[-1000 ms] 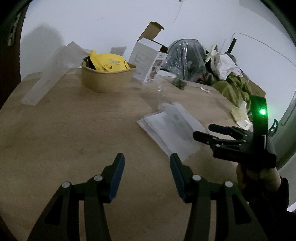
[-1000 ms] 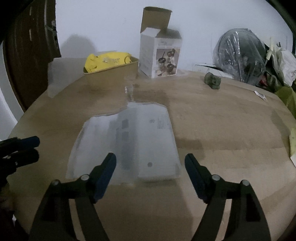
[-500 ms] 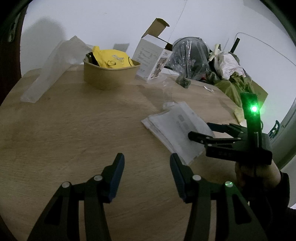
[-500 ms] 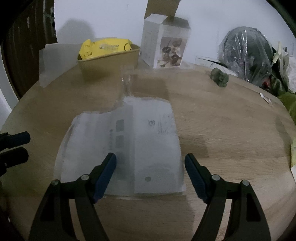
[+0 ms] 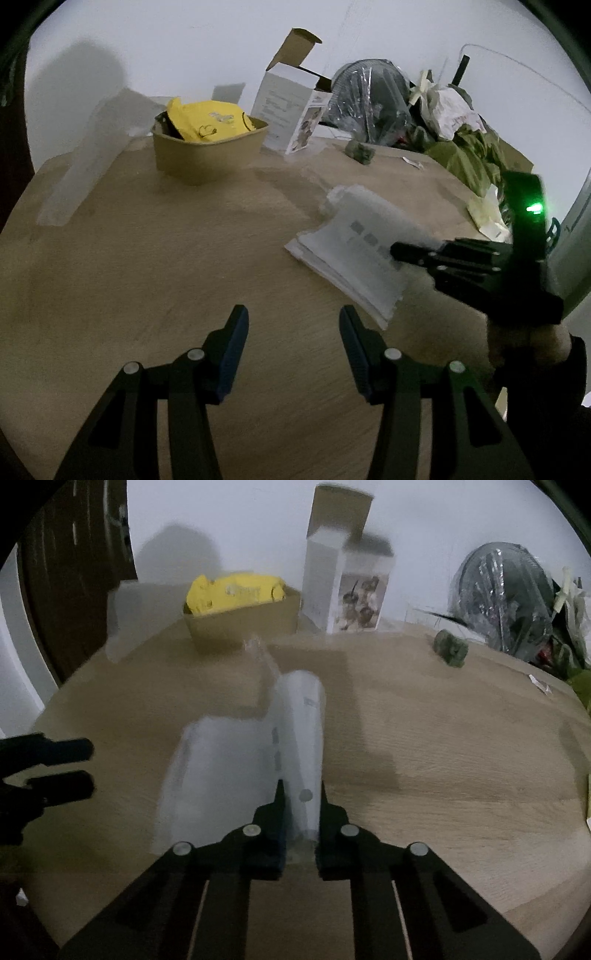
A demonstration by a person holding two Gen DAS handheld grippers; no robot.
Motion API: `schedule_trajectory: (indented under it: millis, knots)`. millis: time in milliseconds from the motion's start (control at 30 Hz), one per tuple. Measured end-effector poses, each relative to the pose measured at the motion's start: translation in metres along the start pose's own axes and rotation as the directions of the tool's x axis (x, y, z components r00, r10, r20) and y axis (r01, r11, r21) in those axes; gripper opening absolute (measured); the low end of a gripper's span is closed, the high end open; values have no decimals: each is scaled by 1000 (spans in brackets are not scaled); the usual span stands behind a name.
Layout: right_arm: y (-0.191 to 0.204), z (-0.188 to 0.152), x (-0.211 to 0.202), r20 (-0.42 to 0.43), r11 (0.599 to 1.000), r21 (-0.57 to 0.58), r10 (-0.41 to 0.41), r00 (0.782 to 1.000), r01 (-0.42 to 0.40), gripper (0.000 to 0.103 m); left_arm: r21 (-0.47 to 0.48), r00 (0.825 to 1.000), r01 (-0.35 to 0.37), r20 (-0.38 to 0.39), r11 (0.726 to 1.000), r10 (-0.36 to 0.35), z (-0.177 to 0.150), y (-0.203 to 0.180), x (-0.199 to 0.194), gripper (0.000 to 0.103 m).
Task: Collect trash
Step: 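Grasp the white paper sheet with the right tool, then grasp the clear plastic bag with the left tool while the right tool holds the paper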
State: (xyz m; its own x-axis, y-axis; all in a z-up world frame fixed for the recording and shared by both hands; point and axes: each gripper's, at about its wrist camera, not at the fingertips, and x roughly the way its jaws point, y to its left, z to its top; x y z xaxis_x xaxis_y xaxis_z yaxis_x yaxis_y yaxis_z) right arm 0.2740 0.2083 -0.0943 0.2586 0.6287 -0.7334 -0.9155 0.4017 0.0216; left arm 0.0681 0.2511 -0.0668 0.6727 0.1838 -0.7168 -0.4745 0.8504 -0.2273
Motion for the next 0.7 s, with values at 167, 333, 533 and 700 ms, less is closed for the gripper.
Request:
schedule_trajectory:
  millis: [167, 333, 533, 700]
  knots:
    - [-8, -2, -24, 47, 1000, 12, 9, 999, -10, 8, 38, 1000, -7, 3, 999, 7, 12, -8, 4, 51]
    - [-27, -11, -47, 95, 998, 54, 7, 995, -13, 7, 78, 1000, -1, -11, 997, 1, 24, -20, 16, 51]
    - [-55, -25, -78, 144, 994, 106, -42, 989, 27, 7, 174, 998, 24, -59, 985, -14, 44, -47, 43, 51]
    - [-81, -36, -101, 187, 985, 167, -75, 979, 44, 7, 201, 998, 35, -64, 979, -23, 64, -60, 68, 51]
